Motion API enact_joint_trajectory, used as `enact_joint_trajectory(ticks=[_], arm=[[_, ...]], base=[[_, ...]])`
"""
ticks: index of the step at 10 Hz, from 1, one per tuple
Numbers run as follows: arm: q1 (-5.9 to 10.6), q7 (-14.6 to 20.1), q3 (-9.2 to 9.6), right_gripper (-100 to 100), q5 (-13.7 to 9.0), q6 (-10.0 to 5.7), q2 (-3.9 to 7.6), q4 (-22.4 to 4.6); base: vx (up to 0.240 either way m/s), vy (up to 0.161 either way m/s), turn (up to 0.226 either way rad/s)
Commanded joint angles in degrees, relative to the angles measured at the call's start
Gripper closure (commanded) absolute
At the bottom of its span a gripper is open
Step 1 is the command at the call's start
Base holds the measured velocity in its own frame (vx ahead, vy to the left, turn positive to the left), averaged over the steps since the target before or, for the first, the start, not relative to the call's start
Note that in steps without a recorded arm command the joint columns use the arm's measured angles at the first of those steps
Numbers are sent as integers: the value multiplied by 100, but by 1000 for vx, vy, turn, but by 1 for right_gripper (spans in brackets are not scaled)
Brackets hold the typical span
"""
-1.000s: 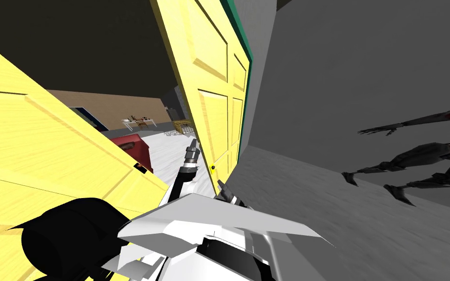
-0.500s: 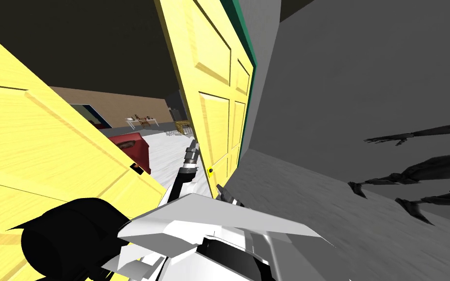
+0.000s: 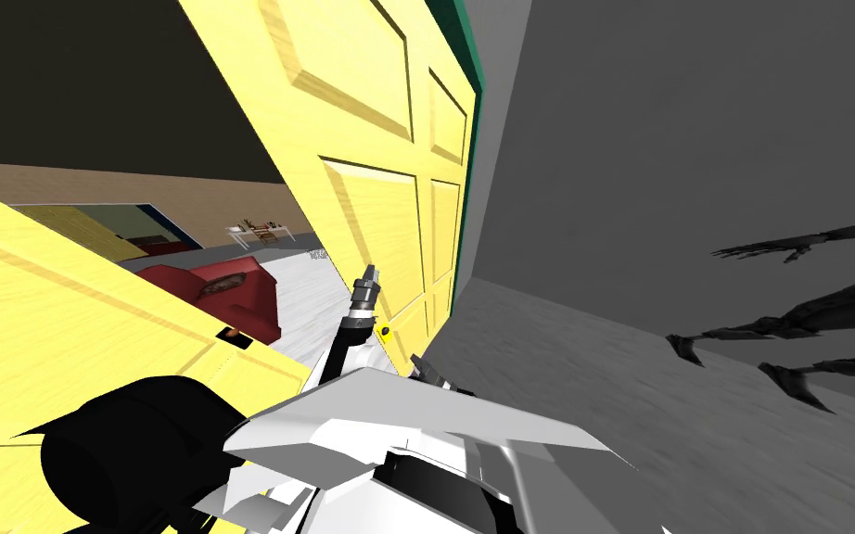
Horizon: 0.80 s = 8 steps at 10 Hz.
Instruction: Push the door open
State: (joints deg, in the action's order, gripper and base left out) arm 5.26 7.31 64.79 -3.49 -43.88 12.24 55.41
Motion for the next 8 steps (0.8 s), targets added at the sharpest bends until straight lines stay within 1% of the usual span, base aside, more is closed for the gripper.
enact_joint_trajectory(ticks=[1,4,8], arm=[[2,2,-28,-100,-1,-6,-30,-41],[6,4,-69,-100,-3,-16,-76,-104],[14,11,-170,-100,-7,-39,-186,-255]], base=[[25,88,51],[82,150,10],[117,175,57]])
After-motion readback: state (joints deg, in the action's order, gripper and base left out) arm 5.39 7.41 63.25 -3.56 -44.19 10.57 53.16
